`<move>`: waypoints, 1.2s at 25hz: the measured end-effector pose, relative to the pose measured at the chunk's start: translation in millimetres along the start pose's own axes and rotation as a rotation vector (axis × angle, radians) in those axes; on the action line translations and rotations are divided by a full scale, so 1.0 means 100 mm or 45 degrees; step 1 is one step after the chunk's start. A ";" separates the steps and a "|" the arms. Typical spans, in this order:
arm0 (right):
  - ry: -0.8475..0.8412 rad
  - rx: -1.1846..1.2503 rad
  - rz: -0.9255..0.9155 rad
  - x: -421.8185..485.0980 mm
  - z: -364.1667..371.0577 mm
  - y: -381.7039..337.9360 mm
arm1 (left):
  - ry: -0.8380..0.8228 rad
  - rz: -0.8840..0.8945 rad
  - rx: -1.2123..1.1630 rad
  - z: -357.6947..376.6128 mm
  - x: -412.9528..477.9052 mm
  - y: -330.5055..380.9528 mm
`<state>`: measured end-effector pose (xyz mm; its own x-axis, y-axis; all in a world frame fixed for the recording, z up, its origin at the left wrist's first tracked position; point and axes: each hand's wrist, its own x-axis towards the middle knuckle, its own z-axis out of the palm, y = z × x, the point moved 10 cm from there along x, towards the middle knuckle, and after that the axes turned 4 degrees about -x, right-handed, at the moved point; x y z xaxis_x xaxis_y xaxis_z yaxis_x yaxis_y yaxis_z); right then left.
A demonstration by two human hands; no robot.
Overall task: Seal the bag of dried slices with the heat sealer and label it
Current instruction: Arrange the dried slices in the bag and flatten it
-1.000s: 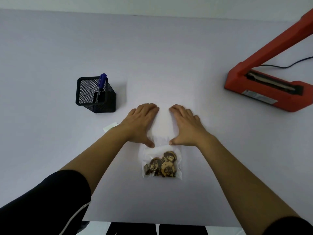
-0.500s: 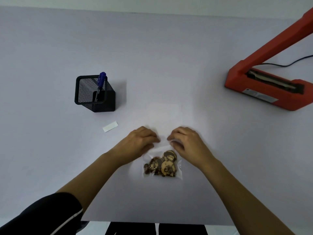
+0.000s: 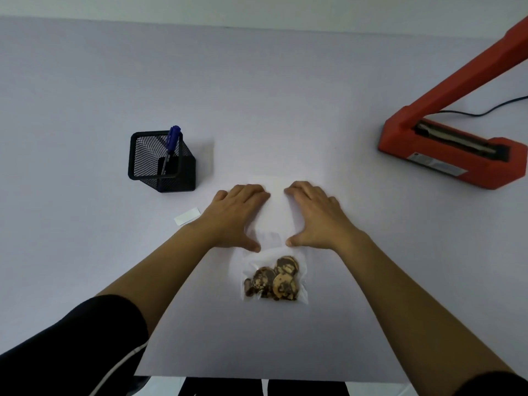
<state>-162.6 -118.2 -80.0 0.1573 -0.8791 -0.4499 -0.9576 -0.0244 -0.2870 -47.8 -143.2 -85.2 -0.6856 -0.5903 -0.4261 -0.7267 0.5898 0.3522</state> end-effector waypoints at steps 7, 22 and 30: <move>-0.047 -0.009 0.022 0.09 0.01 0.00 | -0.037 -0.072 0.075 -0.03 0.07 -0.05; 0.318 0.719 0.456 -0.33 0.20 0.14 | 0.213 -0.541 -0.656 0.17 -0.33 0.02; 0.334 0.647 0.378 -0.38 0.23 0.11 | 0.180 -0.586 -0.620 0.21 -0.35 0.02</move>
<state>-173.3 -73.8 -85.6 -0.2224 -0.9025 -0.3688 -0.7072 0.4097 -0.5762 -23.9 -110.0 -86.7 -0.2771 -0.8073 -0.5211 -0.8595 -0.0342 0.5100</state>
